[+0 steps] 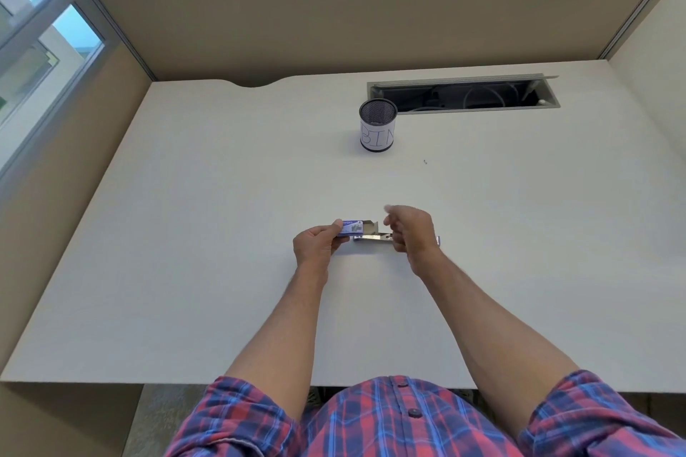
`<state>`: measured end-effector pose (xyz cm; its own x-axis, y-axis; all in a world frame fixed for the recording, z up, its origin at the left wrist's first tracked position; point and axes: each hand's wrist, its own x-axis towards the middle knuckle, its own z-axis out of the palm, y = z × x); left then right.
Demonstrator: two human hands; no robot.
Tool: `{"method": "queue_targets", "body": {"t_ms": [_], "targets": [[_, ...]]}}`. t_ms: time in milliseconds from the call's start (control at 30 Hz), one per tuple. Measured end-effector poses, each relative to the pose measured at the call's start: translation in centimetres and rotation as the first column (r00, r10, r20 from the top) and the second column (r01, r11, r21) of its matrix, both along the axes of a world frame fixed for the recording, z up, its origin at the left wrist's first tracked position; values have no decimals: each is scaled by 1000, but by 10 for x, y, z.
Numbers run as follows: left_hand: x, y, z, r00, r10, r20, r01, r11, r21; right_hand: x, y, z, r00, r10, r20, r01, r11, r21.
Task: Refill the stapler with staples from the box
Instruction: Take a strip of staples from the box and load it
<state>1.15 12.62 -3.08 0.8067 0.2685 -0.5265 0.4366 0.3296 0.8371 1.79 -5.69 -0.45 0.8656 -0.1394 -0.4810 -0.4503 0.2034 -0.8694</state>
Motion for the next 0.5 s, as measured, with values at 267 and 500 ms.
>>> {"method": "queue_targets", "body": {"t_ms": [267,500], "targets": [[2,1,3,997,65,-29,-67,995,-71,-6,2,-4,941,280,192,-187,899,-396],[3,1,3,999,42,-22,-42,999,-25,-8,6,-2,905,370,211,-186,789,-585]]}}
